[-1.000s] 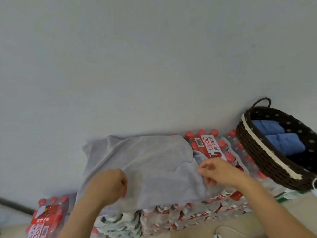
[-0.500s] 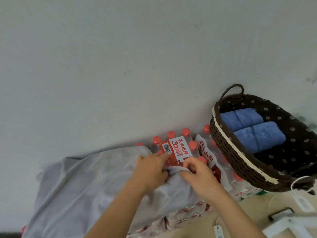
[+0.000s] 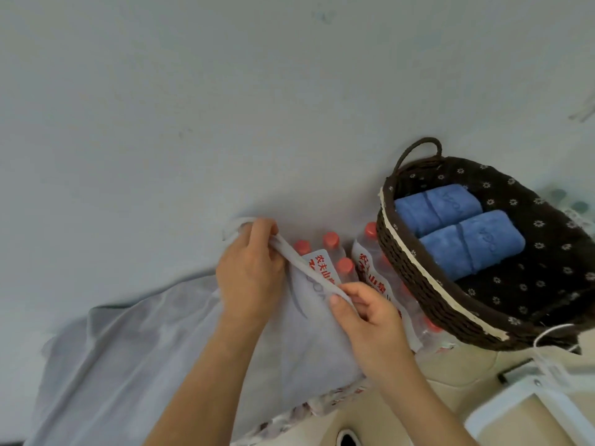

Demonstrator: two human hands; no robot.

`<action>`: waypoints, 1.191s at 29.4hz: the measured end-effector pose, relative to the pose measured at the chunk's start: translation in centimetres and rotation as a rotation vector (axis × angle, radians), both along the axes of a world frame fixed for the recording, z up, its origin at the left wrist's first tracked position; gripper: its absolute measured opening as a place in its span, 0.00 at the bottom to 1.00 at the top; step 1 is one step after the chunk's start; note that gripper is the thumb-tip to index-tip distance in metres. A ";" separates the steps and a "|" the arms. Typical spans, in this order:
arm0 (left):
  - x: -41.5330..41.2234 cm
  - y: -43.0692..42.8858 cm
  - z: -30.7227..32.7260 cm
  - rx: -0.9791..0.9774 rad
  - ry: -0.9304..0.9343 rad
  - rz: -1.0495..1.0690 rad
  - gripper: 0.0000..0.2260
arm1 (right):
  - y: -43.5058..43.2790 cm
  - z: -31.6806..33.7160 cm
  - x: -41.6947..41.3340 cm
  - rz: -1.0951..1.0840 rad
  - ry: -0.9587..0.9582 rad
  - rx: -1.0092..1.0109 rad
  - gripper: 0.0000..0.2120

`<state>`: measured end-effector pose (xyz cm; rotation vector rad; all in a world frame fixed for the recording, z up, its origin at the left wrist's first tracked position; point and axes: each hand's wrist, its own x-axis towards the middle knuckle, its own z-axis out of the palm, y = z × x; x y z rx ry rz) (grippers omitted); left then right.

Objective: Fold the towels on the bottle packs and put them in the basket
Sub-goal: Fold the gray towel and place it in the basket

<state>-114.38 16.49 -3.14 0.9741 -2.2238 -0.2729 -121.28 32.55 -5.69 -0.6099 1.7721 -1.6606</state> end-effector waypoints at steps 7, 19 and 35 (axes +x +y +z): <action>-4.0 -1.3 -5.0 0.304 -0.335 -0.329 0.20 | 4.2 -4.9 -2.0 -0.147 0.286 0.491 0.09; -10.6 -1.9 -6.4 0.330 -0.554 -0.011 0.14 | 5.8 -6.9 -2.8 -0.249 0.180 0.345 0.08; -1.2 4.6 -6.6 0.286 -0.288 -0.245 0.10 | 5.3 -5.7 -1.9 -0.106 0.931 0.563 0.25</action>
